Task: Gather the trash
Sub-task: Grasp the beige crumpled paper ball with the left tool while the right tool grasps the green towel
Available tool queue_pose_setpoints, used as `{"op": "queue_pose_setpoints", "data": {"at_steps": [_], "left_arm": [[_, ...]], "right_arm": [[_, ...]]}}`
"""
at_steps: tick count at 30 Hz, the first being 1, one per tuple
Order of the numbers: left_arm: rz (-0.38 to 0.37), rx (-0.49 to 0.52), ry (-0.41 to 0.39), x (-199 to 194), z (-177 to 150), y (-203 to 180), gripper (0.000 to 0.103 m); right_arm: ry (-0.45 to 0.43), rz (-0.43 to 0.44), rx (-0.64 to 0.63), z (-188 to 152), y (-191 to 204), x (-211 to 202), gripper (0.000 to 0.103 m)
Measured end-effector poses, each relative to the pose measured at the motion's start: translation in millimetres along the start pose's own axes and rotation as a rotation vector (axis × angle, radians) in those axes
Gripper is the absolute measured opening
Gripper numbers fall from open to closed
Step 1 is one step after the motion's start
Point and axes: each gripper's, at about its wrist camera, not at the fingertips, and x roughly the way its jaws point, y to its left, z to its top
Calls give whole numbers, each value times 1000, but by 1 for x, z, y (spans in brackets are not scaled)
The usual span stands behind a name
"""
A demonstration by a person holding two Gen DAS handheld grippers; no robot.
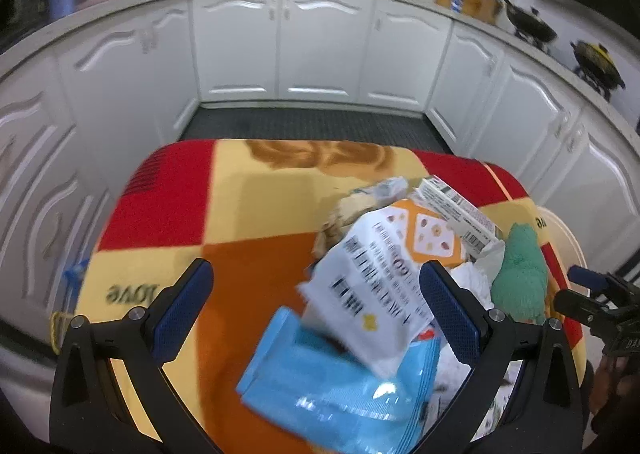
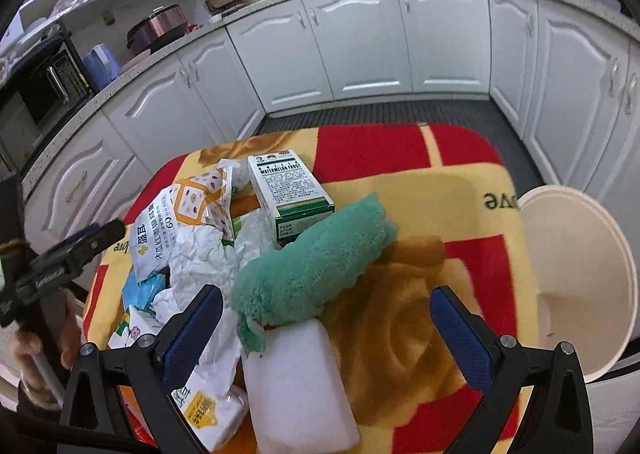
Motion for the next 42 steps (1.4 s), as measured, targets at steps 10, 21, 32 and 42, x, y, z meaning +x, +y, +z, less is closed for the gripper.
{"op": "queue_pose_setpoints", "data": {"at_steps": [10, 21, 32, 42], "left_arm": [[-96, 88, 137, 32, 2, -29, 42], [-156, 77, 95, -4, 2, -23, 10], [-135, 53, 48, -26, 7, -28, 8], [-130, 44, 166, 25, 8, -41, 29]], "right_arm": [[38, 61, 32, 10, -1, 31, 98], [0, 167, 76, 6, -3, 24, 47], [-59, 153, 60, 5, -6, -5, 36], [37, 153, 168, 8, -24, 23, 52]]}}
